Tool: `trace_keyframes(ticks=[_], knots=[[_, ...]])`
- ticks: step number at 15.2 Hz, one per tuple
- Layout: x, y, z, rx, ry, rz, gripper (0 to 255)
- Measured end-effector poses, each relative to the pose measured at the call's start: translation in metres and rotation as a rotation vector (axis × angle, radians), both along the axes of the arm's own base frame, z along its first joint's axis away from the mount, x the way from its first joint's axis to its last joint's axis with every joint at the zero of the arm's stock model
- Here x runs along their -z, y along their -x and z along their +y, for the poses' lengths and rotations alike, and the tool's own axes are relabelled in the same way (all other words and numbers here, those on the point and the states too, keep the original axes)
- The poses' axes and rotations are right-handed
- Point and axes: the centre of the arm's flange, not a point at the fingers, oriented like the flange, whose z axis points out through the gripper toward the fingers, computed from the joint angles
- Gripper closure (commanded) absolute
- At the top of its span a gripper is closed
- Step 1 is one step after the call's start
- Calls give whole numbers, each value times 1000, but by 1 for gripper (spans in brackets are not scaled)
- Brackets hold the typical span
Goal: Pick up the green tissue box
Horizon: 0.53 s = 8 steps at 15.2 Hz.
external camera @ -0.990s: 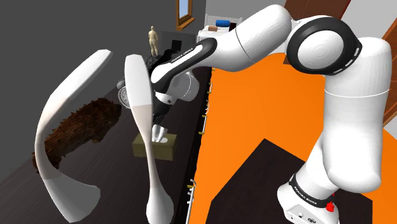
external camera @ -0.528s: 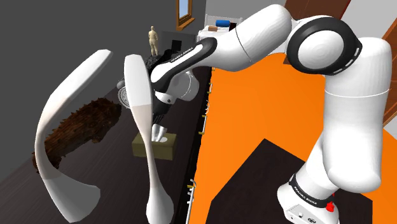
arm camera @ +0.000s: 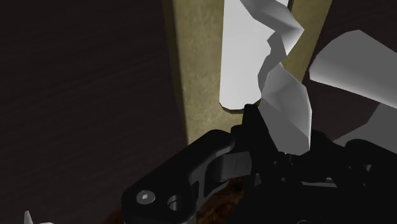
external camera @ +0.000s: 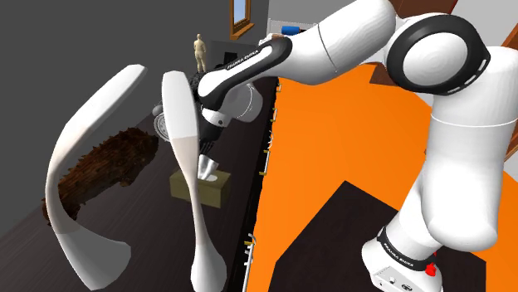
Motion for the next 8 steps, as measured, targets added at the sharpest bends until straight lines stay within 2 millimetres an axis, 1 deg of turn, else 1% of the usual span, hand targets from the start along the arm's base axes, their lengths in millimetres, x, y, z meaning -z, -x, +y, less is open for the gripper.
trace_keyframes(ticks=[6, 8], knots=[[-32, 1, 0, 0, 0, 0, 255], [-40, 0, 1, 0, 0, 0, 255]])
